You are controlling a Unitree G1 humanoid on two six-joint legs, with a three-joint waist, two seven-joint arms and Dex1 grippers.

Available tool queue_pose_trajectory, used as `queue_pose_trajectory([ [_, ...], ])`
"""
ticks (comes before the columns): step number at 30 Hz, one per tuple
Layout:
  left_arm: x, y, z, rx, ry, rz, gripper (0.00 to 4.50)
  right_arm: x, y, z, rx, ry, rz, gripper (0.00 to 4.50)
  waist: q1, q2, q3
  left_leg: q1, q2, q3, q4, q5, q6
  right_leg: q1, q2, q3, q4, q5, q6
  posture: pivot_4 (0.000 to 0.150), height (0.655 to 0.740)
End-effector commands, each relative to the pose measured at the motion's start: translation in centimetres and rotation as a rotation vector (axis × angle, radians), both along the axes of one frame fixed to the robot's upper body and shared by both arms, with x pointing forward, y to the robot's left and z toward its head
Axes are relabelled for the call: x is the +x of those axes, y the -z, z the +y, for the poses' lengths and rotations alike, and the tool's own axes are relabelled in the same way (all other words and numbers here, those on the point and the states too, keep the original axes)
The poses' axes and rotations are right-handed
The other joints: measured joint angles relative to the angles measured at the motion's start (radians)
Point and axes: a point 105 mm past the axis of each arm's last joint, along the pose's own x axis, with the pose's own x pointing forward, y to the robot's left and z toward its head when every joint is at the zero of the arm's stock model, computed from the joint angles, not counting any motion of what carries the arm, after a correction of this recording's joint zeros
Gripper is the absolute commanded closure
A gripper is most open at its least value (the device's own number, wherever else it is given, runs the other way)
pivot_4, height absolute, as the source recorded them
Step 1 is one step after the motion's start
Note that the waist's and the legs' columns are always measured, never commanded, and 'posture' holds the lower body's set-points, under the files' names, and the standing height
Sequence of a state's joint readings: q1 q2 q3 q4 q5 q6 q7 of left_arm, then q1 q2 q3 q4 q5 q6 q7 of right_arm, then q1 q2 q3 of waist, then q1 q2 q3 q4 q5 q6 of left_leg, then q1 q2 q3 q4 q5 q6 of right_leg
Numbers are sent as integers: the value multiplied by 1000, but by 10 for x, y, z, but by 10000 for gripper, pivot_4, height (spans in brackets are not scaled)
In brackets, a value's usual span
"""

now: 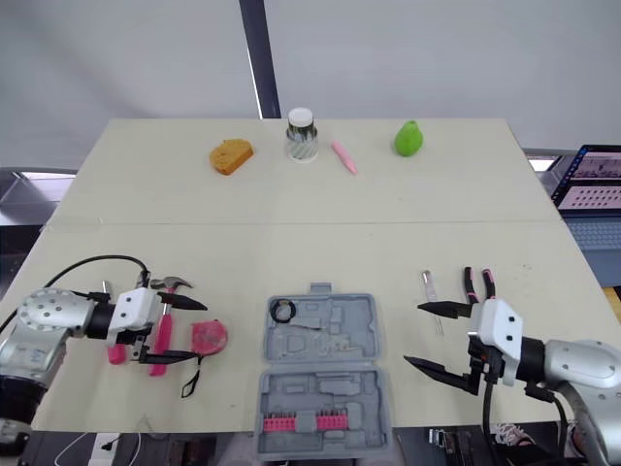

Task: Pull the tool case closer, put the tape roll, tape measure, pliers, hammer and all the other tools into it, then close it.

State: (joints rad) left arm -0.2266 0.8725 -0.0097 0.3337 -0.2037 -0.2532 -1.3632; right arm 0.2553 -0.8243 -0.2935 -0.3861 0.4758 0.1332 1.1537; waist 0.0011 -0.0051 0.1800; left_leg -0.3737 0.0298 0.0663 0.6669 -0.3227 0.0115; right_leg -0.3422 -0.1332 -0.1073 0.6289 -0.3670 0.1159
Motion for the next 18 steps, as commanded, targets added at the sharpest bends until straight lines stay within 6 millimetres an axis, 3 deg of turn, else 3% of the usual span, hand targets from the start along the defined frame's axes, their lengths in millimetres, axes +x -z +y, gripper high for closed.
queue_pose_trajectory([
  [1, 0, 6, 2, 11, 1, 4, 522, 0, -11, -2, -7, 7, -45, 0, -1, 0, 0, 0, 0, 0, 0, 0, 0, 0, 0, 0, 0, 0, 0, 1500, 6950],
  [11, -2, 31, 10, 35, -1, 31, 522, -1, -13, -5, -16, 12, -45, 0, 0, 0, 0, 0, 0, 0, 1, 0, 0, 0, 0, 0, 1, 0, 0, 1500, 6950],
  [18, 0, 38, 12, 42, -5, 26, 522, -2, -14, -5, -18, 17, -42, 0, 0, 0, 0, 0, 0, 0, 1, 0, 1, 0, 0, 0, 1, 0, 0, 1500, 6950],
])
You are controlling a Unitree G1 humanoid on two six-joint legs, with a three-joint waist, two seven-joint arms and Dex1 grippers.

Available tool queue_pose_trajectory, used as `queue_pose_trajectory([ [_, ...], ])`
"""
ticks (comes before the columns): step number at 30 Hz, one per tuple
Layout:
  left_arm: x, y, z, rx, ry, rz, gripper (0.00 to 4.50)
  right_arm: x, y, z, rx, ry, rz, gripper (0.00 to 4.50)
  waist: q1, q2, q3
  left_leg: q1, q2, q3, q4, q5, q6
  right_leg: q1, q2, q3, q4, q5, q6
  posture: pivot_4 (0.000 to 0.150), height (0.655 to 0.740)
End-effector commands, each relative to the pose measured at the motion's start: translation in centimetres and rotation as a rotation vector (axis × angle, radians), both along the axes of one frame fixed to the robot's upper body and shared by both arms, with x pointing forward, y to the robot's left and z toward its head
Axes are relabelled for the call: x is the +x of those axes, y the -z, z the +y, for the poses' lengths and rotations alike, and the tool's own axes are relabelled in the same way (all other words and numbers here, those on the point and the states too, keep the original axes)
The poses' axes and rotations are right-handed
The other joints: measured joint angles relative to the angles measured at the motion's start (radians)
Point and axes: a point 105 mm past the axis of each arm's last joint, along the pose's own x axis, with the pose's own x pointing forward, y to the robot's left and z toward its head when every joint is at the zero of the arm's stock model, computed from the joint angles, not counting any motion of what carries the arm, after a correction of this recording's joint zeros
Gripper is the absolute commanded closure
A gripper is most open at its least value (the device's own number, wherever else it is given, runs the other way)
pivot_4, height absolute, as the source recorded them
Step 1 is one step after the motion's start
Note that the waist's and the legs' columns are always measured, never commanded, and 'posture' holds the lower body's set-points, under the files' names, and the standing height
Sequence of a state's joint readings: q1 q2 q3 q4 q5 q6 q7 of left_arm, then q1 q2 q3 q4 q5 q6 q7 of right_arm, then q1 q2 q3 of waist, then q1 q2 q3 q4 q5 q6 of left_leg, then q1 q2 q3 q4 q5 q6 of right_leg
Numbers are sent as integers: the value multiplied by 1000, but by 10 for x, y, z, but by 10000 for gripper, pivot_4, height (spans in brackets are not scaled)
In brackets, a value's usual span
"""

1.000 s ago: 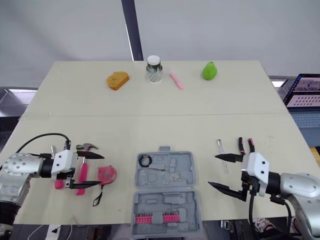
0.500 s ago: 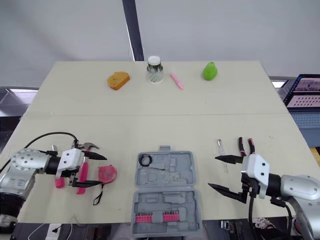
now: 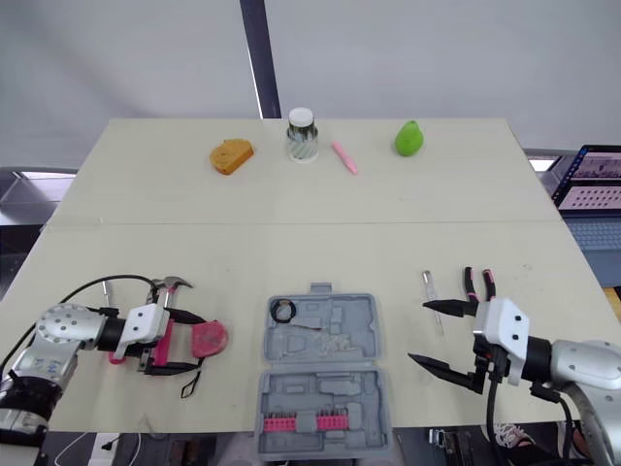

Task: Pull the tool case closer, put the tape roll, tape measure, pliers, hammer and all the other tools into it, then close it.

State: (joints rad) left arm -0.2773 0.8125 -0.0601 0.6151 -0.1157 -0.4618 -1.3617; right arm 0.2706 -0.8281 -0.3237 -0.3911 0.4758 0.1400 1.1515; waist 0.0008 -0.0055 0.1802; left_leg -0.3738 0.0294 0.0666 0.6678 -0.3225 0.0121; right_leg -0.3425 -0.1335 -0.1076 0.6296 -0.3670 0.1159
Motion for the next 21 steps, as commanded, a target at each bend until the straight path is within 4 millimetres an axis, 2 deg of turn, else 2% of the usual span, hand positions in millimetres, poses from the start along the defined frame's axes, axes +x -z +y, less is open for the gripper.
queue_pose_trajectory([
  [1, 3, 1, 0, 6, 5, -14, 522, -1, -11, 0, -8, -7, -37, 0, 0, 0, 0, 0, 0, 0, 0, 0, 0, 0, 0, 0, 0, 0, 0, 1500, 6950],
  [10, 10, 5, -8, -62, -27, -10, 522, -3, -11, -1, -11, 1, -35, 0, 2, 0, 0, 0, 0, 0, 0, 0, 0, 0, 0, 0, 4, 0, 0, 1500, 6950],
  [21, 7, 14, -13, -82, -41, 26, 522, -2, -12, -1, -15, 4, -36, 0, 17, 0, 0, 1, -1, 0, 2, 0, 0, 0, -1, 0, 7, 0, 0, 1500, 6950],
])
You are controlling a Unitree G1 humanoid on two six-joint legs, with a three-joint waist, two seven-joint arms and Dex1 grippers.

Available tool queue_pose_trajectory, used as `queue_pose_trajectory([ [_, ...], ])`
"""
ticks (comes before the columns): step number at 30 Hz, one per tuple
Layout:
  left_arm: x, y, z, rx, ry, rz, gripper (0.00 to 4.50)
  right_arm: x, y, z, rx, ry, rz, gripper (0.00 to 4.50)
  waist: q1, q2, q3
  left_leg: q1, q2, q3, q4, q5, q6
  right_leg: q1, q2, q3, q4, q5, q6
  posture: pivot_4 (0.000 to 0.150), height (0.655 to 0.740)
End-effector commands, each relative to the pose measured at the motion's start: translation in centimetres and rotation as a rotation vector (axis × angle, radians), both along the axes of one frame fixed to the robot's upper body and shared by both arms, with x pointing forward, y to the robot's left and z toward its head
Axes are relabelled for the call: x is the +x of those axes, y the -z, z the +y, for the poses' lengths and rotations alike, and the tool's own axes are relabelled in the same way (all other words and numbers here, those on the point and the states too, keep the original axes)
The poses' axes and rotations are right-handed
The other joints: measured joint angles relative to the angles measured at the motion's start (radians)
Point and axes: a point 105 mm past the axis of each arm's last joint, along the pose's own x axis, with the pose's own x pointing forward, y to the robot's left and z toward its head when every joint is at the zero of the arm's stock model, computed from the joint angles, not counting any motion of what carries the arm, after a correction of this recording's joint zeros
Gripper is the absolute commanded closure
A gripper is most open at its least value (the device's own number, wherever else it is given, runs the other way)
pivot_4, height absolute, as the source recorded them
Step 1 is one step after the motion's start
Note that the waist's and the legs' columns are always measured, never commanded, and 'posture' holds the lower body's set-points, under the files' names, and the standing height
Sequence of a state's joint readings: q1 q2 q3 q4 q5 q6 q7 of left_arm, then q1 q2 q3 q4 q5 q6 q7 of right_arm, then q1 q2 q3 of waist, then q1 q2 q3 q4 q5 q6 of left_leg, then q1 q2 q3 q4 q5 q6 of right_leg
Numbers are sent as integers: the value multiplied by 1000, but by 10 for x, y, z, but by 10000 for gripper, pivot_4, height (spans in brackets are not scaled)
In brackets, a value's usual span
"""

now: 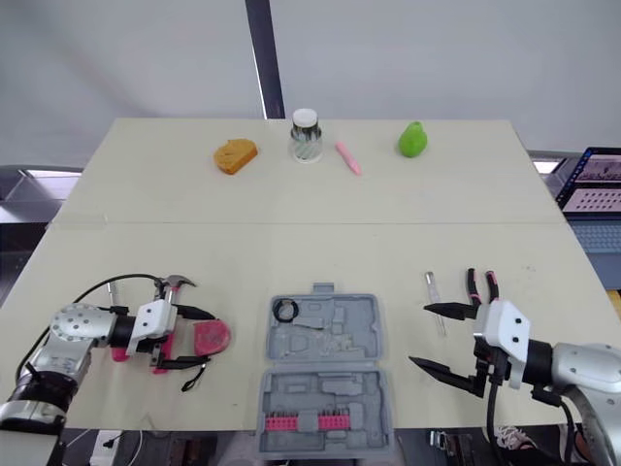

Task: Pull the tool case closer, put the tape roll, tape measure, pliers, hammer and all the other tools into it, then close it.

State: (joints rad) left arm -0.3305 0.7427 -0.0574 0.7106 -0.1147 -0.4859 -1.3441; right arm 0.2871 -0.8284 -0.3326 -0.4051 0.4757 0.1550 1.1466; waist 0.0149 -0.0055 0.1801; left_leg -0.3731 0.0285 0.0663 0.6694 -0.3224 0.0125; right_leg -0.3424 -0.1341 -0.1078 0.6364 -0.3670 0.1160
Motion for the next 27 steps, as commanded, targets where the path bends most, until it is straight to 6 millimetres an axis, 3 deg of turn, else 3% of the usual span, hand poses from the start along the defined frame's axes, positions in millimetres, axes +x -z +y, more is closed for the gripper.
queue_pose_trajectory([
  [1, -4, 8, -2, -10, -8, 37, 2810, 0, -13, 0, -12, -6, -48, 0, 6, 0, 0, 0, 0, 0, 0, 0, 0, 0, 0, 0, 0, 0, 0, 1500, 6950],
  [3, -5, 9, -3, -11, -11, 43, 8768, 0, -13, 0, -13, -6, -48, 0, 7, 0, 0, 0, 0, 0, 0, 0, 0, 0, 0, 0, 0, 0, 0, 1500, 6950],
  [4, -5, 9, -3, -10, -12, 46, 14100, 0, -13, 0, -13, -6, -48, 0, 7, 0, 0, 0, 0, 0, 0, 0, 0, 0, 0, 0, 0, 0, 0, 1500, 6950],
  [5, -6, 10, -2, -9, -13, 49, 15345, 0, -13, 0, -13, -5, -48, 0, 7, 0, 0, 0, 0, 0, 0, 0, 0, 0, 0, 0, 0, 0, 0, 1500, 6950],
  [11, -2, 5, -6, -42, -26, 11, 15303, 1, -14, 0, -8, -1, -50, 0, 7, 0, 0, 0, 0, 0, 0, 0, 0, 0, 0, 0, 0, 0, 0, 1500, 6950],
  [20, 14, -63, -33, -130, 67, -194, 15303, 12, -31, -1, 11, 23, -19, 0, 7, -1, 1, -1, 1, -1, 2, 0, 0, 0, 0, 0, -1, 0, 0, 1500, 6950],
  [27, 21, -113, -67, -185, 165, -344, 15303, 26, -46, 14, 132, 65, 155, 0, 6, -1, 1, -2, 1, -1, 3, 0, 0, 0, 0, 0, -1, 0, 0, 1500, 6950],
])
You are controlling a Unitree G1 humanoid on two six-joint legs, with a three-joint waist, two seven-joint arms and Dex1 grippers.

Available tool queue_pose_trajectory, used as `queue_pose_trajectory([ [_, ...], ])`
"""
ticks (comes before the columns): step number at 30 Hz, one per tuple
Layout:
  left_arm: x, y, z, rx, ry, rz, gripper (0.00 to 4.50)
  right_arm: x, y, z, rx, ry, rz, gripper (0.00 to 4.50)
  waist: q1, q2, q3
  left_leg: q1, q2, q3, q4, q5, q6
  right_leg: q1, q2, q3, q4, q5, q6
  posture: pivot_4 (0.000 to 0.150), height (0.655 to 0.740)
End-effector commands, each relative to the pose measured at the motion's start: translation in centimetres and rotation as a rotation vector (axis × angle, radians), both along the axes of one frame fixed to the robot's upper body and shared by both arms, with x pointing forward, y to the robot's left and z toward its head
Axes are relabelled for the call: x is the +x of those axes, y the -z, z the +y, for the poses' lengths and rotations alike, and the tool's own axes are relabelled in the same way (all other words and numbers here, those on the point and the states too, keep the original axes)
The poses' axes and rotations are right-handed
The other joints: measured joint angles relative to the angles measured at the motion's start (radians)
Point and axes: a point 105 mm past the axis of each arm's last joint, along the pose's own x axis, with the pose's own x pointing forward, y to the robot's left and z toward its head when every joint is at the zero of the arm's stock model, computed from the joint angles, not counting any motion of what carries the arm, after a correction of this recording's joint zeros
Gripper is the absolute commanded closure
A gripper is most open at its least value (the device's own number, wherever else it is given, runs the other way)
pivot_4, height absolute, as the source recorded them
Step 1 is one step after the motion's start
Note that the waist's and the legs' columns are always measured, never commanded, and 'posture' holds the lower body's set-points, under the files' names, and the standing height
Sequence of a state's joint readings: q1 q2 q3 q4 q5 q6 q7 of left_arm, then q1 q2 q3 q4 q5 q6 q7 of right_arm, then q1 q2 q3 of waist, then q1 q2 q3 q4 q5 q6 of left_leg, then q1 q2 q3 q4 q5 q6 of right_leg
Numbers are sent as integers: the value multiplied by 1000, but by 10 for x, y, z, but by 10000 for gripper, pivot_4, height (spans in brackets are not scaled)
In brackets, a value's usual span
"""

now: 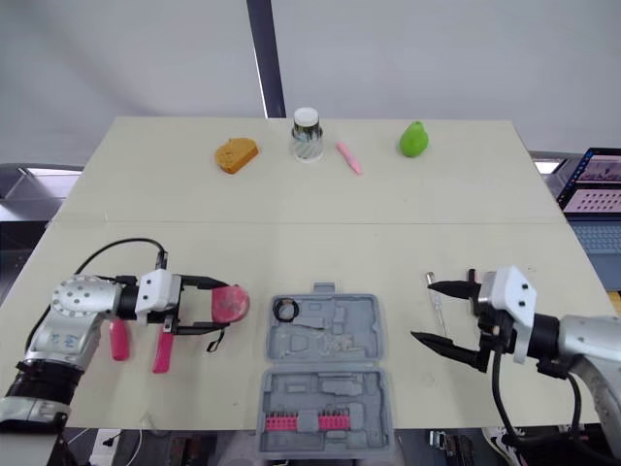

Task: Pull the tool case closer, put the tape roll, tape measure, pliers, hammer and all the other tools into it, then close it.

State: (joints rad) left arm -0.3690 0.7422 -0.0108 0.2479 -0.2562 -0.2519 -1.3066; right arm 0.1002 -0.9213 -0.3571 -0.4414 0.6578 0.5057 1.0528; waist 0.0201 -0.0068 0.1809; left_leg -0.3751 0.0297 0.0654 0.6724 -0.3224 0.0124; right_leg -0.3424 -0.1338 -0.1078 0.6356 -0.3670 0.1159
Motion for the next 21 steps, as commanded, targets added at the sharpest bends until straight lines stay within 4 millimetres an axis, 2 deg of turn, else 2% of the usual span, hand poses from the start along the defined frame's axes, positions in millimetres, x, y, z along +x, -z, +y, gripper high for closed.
queue_pose_trajectory([
  [1, 2, -32, -22, -59, 55, -108, 15303, 0, -11, 14, 70, -13, 123, 0, 1, 0, 0, 0, 0, 0, 0, 0, 0, 0, 0, 0, 0, 0, 0, 1500, 6950],
  [5, 3, -49, -46, -88, 110, -184, 15303, -5, -14, 28, 143, -29, 354, 0, 2, 0, 0, -2, 1, -2, 3, 0, 0, 0, 0, 0, -1, 0, 0, 1500, 6950],
  [8, 3, -59, -66, -92, 165, -245, 15303, -5, -26, 39, 277, -49, 497, 0, 3, 0, 0, -7, 1, -5, 7, 0, 1, -1, 0, 0, -1, 0, 0, 1500, 6950],
  [10, 2, -62, -76, -98, 193, -262, 15303, -2, -34, 44, 348, -46, 551, 0, 3, 0, 0, -12, 1, -9, 11, 0, 0, -3, 0, -1, 0, 0, 0, 1500, 6950],
  [15, -1, -65, -102, -110, 262, -305, 15303, -4, -53, 66, 551, -71, 659, 0, 6, -1, 0, -14, -1, -11, 11, 0, 1, -3, 1, -9, -1, 0, 0, 1500, 6950],
  [21, -2, -65, -124, -144, 299, -309, 15303, -1, -45, 84, 620, -68, 682, 0, 6, -1, 1, -16, -1, -11, 11, 1, 2, -2, 2, -12, -6, 3, 3, 1500, 6950],
])
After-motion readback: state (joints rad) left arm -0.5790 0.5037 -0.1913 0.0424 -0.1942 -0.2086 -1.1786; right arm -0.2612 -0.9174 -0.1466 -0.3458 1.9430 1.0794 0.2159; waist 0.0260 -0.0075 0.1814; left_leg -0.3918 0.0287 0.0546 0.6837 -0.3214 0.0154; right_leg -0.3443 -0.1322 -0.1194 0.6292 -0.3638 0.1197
